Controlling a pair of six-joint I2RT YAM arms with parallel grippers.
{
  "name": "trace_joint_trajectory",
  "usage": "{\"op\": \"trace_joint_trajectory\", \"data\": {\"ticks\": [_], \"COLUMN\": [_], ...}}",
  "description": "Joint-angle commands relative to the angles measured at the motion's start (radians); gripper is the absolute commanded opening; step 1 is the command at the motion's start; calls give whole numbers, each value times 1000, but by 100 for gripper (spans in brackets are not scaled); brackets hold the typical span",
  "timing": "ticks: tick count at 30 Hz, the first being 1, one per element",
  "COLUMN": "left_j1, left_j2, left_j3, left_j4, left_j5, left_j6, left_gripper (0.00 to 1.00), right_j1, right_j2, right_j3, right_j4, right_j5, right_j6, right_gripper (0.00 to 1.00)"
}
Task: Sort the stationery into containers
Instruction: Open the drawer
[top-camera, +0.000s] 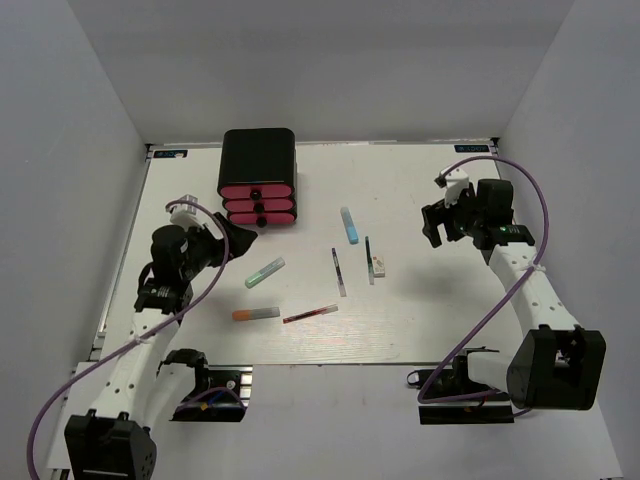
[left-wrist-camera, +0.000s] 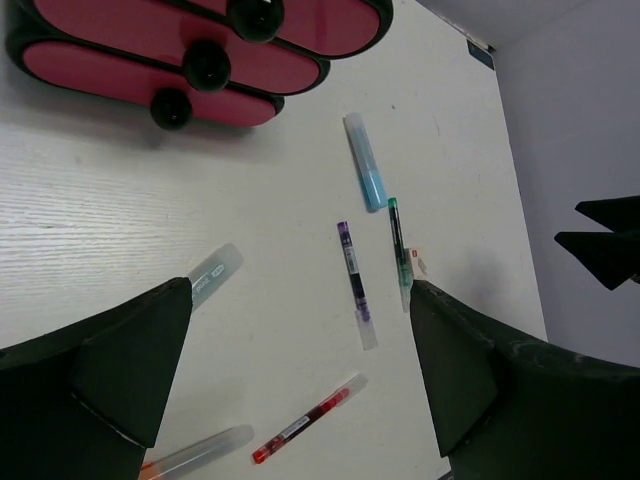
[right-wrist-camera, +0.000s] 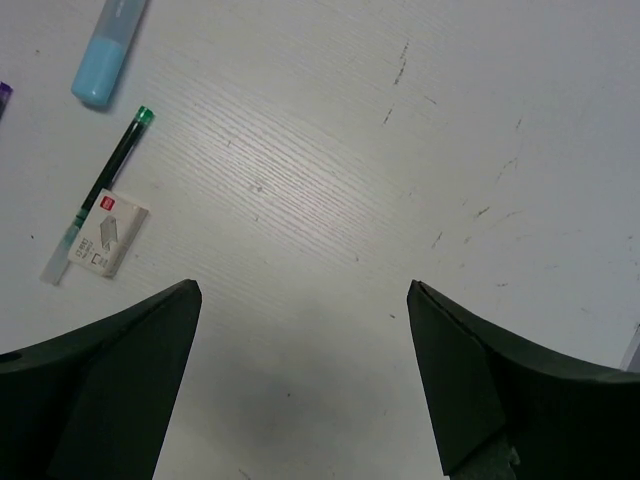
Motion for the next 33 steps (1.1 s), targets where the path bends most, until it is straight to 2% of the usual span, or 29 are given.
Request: {"op": "trace_joint_trajectory", "data": {"ticks": [1, 3, 6, 9, 10, 12, 13, 14, 15, 16, 17, 19, 20, 21, 26, 33], "left_j1": [0, 0, 0, 0, 0, 0, 0, 0, -9, -9, -9, -9, -9, -9, -18, -18], "left_j2": [65, 91, 115, 134, 147, 158, 169, 181, 213, 235, 256, 330, 353, 373, 492, 572], "left_j3": [39, 50, 59, 49, 48, 38, 38, 27, 27, 27, 41, 67, 93, 104, 180, 284], "left_j4": [81, 92, 101, 113, 127, 168, 187, 206, 226, 260, 260, 259, 259, 259, 257, 247], "left_j5": [98, 98, 98, 98, 98, 98, 98, 107, 116, 133, 133, 144, 144, 135, 93, 35], "left_j6": [16, 16, 27, 27, 27, 27, 15, 15, 6, 6, 6, 27, 27, 41, 87, 151], "left_gripper": [100, 97, 87, 70, 53, 37, 28, 26, 26, 42, 56, 64, 73, 75, 77, 77], "right_j1": [-5, -3, -2, 0, -7, -2, 0, 1, 6, 3, 6, 6, 7, 9, 9, 9], "right_j2": [-29, -39, -39, -35, -33, -12, -4, 14, 23, 28, 33, 42, 45, 51, 63, 48], "right_j3": [7, 5, 4, 2, 7, 19, 34, 42, 51, 53, 53, 45, 38, 27, -19, -59], "right_j4": [-45, -80, -117, -137, -146, -131, -138, -148, -143, -137, -129, -105, -96, -77, -17, 13], "right_j5": [-6, -22, -54, -139, -157, -205, -224, -242, -284, -295, -310, -318, -318, -316, -313, -310], "right_j6": [-55, -125, -179, -208, -214, -176, -170, -179, -178, -156, -152, -132, -126, -121, -66, -49], "right_gripper": [90, 90, 90, 90, 90, 90, 77, 66, 55, 46, 46, 52, 57, 58, 58, 58]}}
